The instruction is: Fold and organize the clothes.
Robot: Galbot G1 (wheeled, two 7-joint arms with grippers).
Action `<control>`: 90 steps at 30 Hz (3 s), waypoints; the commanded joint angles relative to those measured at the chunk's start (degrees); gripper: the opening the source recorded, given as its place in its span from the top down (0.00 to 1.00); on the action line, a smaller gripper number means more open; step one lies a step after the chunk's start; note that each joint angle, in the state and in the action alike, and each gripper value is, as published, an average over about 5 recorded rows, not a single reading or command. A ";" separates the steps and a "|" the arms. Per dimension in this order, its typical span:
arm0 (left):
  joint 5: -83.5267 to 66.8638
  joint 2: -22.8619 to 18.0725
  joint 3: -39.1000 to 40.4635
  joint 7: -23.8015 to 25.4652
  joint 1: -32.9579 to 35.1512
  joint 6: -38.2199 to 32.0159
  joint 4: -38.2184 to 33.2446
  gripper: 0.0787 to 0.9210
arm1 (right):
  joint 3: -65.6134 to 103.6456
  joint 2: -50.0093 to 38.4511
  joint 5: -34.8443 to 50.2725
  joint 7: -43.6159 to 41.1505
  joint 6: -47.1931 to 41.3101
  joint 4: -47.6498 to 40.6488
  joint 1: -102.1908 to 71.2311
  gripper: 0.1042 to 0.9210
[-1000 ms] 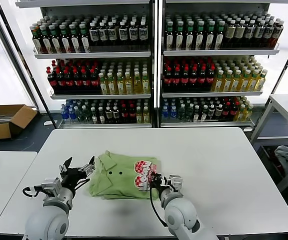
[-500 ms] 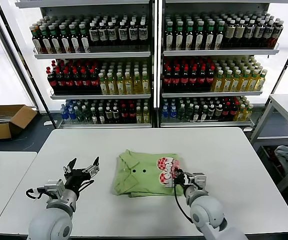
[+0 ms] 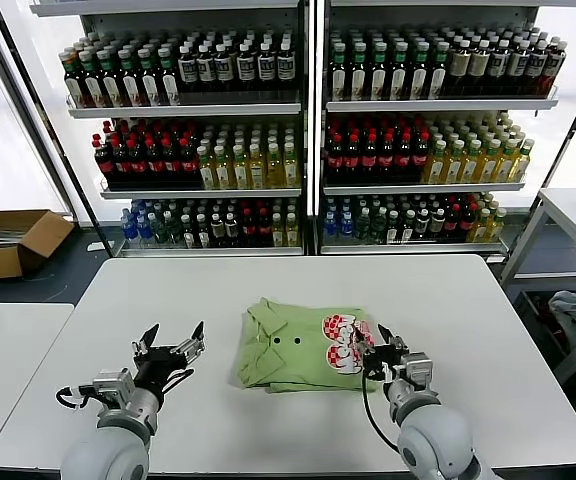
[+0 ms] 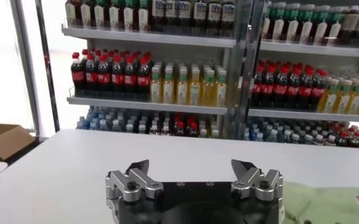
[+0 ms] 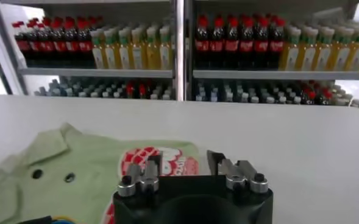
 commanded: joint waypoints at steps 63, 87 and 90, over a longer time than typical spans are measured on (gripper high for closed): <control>1.75 -1.57 -0.04 2.19 4.28 -3.60 -2.59 0.12 | -2.18 4.24 -1.49 3.40 0.13 5.52 -5.73 0.12; 11.36 -3.83 -0.24 6.50 2.43 -19.49 -1.26 0.12 | 23.58 2.08 -7.40 -1.32 9.36 6.76 -10.63 0.12; 11.46 -3.58 -0.29 6.39 2.51 -19.02 -0.59 0.12 | 23.24 2.69 -7.48 -1.11 8.97 6.72 -10.43 0.12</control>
